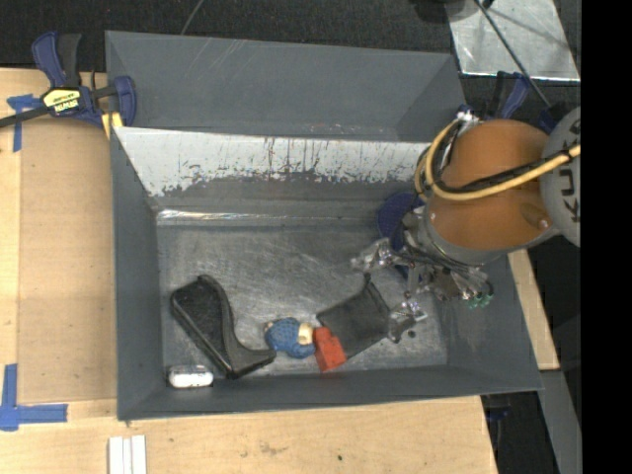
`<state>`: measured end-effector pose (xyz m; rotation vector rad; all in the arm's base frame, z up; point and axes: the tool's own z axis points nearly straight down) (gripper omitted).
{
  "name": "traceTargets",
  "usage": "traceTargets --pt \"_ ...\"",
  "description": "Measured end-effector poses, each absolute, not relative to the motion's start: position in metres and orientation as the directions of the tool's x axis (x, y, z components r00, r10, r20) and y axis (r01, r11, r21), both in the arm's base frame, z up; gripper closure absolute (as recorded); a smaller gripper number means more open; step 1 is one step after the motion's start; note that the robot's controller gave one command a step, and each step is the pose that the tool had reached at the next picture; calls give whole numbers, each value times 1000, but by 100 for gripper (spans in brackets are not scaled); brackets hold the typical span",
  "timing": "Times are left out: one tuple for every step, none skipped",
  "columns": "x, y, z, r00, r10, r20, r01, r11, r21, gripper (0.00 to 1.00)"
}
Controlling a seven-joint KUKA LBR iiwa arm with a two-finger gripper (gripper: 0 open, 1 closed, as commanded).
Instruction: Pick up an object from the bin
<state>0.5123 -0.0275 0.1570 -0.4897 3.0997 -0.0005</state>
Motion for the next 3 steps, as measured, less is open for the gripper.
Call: traceTargets --pt "521 -21 73 -992 -126 -7 -126 992 -1 0" --pt "527 -21 77 -991 -128 -28 -128 992 -4 100" --pt "532 -17 269 -989 -147 -12 -147 989 -3 100"
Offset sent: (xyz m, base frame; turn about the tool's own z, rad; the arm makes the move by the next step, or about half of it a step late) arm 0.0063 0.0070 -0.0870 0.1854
